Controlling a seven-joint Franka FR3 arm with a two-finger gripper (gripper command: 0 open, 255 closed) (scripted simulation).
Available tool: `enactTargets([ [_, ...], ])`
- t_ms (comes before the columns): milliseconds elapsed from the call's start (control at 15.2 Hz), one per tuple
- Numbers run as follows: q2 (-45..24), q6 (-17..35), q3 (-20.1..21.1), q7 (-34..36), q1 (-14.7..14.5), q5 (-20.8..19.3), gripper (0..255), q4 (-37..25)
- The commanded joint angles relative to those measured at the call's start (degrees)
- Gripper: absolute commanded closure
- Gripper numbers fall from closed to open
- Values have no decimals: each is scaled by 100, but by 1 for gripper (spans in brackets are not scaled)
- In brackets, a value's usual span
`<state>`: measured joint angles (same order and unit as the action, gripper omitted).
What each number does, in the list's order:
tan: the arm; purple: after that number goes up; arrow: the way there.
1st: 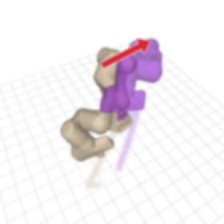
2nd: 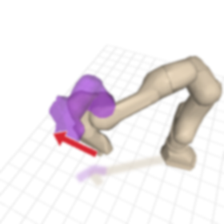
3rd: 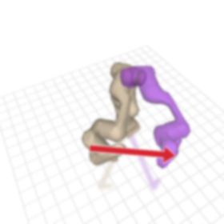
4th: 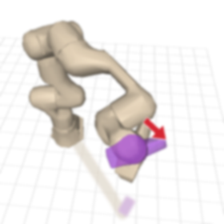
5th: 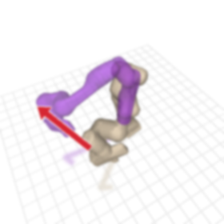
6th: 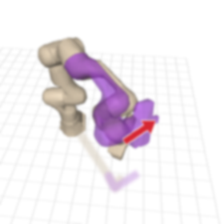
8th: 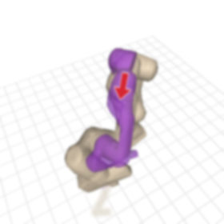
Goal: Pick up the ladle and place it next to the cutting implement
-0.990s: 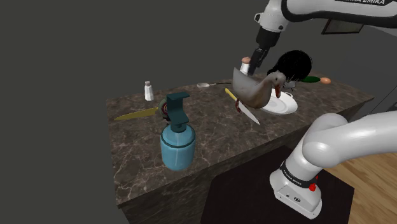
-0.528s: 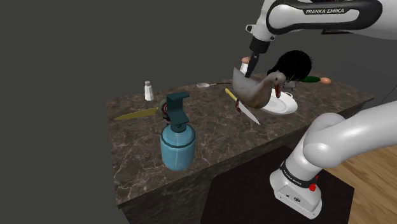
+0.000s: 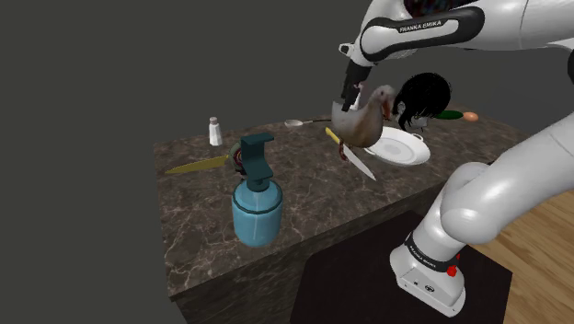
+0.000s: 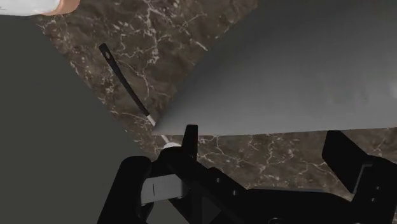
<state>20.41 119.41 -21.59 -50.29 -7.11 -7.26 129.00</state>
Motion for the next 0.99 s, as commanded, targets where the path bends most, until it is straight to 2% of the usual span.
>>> enactTargets([
  [0,-489,-12,-244,-601,-79,95,0,-139],
  [462,-2196,567,-703,-2611,-276,975,0,-1141],
  [924,-3917,686,-450,-4388,91,1923,0,-2545],
])
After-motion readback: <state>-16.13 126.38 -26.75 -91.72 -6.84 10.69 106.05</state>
